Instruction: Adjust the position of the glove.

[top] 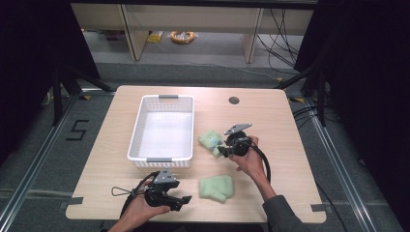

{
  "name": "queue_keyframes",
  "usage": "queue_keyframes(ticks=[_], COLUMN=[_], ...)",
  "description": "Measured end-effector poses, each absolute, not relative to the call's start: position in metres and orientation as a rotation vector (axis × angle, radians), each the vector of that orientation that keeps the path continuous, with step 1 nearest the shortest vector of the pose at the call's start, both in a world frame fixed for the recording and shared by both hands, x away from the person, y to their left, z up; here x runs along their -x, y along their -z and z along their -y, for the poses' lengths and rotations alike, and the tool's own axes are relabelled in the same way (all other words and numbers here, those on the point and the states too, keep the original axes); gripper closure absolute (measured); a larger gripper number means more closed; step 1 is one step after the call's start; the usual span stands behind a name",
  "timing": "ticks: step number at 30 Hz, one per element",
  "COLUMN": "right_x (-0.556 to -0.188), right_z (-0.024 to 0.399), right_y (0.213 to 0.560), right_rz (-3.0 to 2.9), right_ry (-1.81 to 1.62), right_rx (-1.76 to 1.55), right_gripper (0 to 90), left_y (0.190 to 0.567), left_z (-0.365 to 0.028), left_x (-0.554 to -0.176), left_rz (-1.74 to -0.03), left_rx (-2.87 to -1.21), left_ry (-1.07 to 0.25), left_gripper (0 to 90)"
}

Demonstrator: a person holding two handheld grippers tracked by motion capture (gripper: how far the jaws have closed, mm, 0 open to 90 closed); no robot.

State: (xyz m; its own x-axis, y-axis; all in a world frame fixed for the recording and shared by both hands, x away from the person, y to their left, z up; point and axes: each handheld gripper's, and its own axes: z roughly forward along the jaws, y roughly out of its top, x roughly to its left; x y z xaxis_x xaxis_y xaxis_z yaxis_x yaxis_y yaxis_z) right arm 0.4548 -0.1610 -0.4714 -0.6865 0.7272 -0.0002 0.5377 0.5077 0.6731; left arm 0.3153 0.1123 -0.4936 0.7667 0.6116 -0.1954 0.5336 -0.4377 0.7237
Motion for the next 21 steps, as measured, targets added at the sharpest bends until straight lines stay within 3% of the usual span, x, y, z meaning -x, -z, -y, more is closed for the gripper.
queue_keyframes(ticks=[21], right_x=[-0.497], right_z=[0.139], right_y=[0.495], right_rz=[-2.513], right_ry=[-0.892], right_rx=[-1.161], right_gripper=[58.9], left_y=[0.498], left_z=[-0.114], left_x=[-0.317], left_rz=[-0.882], left_rx=[-2.129], left_ry=[-0.113], left_gripper=[26.9])
